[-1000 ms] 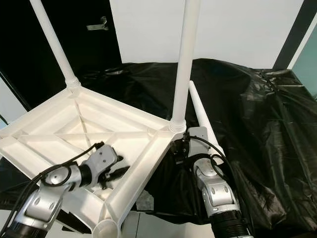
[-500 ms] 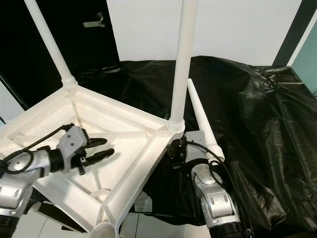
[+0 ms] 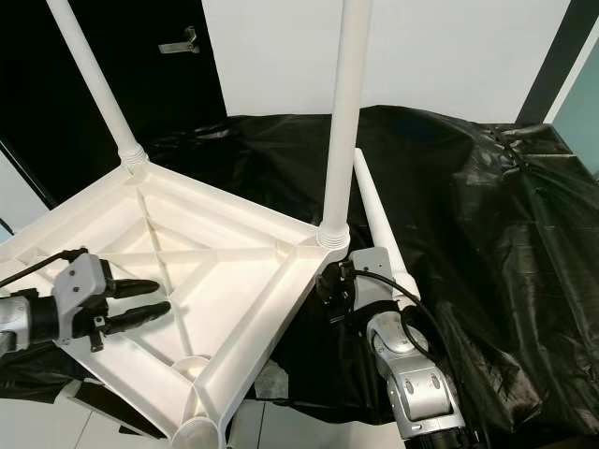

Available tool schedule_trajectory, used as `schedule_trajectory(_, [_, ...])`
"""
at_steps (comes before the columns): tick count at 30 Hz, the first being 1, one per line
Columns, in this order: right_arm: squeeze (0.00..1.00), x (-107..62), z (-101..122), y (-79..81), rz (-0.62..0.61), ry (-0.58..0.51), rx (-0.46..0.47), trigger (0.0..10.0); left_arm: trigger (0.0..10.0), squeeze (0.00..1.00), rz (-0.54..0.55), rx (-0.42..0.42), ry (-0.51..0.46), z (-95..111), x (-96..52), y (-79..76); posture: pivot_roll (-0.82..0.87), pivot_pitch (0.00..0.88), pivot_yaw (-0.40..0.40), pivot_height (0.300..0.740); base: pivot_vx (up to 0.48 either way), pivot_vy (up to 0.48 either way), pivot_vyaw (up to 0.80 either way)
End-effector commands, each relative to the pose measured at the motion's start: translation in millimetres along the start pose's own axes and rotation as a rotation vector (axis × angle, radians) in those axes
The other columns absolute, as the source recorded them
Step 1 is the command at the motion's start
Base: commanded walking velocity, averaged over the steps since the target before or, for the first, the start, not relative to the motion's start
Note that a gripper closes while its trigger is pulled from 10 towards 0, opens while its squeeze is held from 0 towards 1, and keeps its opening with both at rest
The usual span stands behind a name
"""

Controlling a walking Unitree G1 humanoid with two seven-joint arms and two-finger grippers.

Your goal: Building children table

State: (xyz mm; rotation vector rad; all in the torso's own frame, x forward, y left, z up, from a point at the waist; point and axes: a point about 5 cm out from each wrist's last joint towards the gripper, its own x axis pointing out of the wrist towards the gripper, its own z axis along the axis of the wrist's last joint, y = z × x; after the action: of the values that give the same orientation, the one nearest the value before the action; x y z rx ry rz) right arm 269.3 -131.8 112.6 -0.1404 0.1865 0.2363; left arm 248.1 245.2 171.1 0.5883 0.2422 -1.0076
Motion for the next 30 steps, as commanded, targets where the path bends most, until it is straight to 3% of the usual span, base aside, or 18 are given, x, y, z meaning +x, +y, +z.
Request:
schedule_trajectory(1, [0.0, -1.8, -2, 2.0, 0.005, 0.012, 0.003, 10.0, 10.0, 0.0, -0.125, 0.01, 0.033, -5, -11.8, -4.0, 0.05, 0.0, 0.045, 0.74, 0.0, 0.0, 0.0])
schedule_trajectory(8, [0.0, -0.7, -1, 0.9, 0.01, 0.014, -0.001, 10.0, 10.0, 0.0, -0.176, 0.002, 0.113, -14, -25.0, -8.4, 0.06, 0.0, 0.042, 0.74, 0.0, 0.0, 0.0])
schedule_trajectory(14, [0.0, 0.4, -1, 2.5, 0.015, 0.015, 0.001, 10.0, 10.0, 0.0, -0.216, 0.039, 0.215, -28, -25.7, -14.3, 0.07, 0.0, 0.042, 0.74, 0.0, 0.0, 0.0])
schedule_trajectory(20, [0.0, -0.8, 0, 2.8, 0.015, 0.014, 0.003, 10.0, 10.0, 0.0, -0.208, 0.077, 0.229, -29, -18.8, -13.2, 0.05, 0.0, 0.046, 0.74, 0.0, 0.0, 0.0])
schedule_trajectory(30, [0.0, -2.5, 1, 0.0, -0.001, 0.013, 0.004, 10.0, 10.0, 0.0, -0.147, 0.199, 0.272, -29, -2.6, 2.1, 0.04, 0.0, 0.054, 0.74, 0.0, 0.0, 0.0])
